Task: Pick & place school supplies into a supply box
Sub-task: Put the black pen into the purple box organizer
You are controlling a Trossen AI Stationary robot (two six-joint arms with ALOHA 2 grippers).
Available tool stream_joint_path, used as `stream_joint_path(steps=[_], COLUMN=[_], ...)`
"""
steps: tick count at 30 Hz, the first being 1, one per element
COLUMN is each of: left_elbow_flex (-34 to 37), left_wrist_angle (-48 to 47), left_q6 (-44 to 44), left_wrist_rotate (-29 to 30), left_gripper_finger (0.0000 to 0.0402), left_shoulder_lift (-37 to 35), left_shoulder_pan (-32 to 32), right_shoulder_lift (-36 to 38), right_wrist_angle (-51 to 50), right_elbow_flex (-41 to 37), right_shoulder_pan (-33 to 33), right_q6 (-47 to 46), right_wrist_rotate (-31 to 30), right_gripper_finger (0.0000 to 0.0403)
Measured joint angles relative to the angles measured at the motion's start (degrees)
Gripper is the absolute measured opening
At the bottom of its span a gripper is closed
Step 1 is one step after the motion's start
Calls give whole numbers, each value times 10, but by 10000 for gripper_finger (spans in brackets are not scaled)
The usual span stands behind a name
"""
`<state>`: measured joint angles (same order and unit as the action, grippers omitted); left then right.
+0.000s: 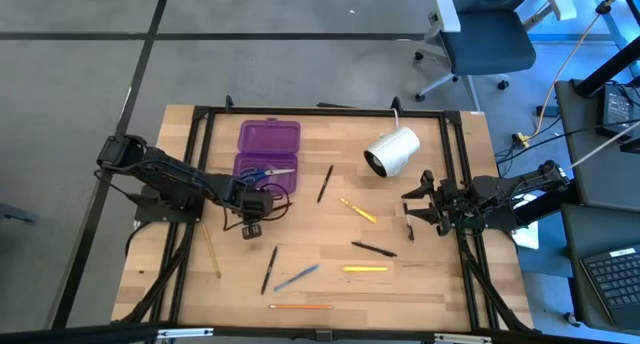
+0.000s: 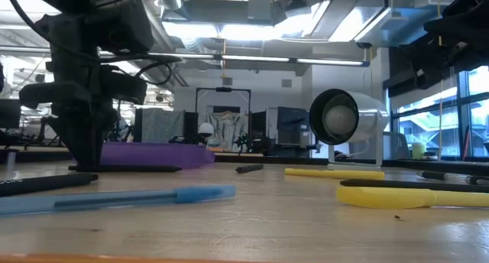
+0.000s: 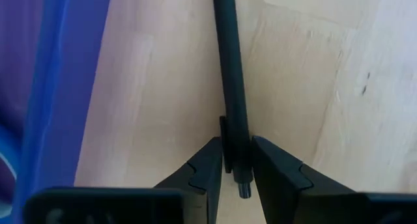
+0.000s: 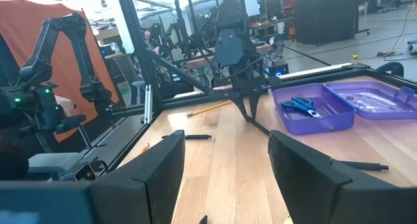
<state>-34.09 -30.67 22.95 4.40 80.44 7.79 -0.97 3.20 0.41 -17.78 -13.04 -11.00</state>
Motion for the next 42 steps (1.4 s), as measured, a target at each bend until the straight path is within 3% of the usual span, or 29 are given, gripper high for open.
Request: stream_joint_path(steps=[10,27,37,42], left_elbow_flex=[1,-56,-92,-92], left_wrist_angle=[-1,-58,-110,-172], left_q6=[-67,-71,-99,-102], left_wrist_rotate=[4,-17,-14,35], left_gripper_finger=[29,29,21,20], left_shoulder_lift=[1,-1,-57,-109], left_shoulder_pan=[0,0,-12,-35], right_shoulder_lift=[0,0,0,0], right_wrist_angle=[0,0,0,0], right_elbow_flex=[0,0,0,0], right_shoulder_pan=[0,0,0,0], right_q6=[0,0,0,2], right_wrist_rotate=[0,0,0,0], right_gripper_finger=[225,225,225,225])
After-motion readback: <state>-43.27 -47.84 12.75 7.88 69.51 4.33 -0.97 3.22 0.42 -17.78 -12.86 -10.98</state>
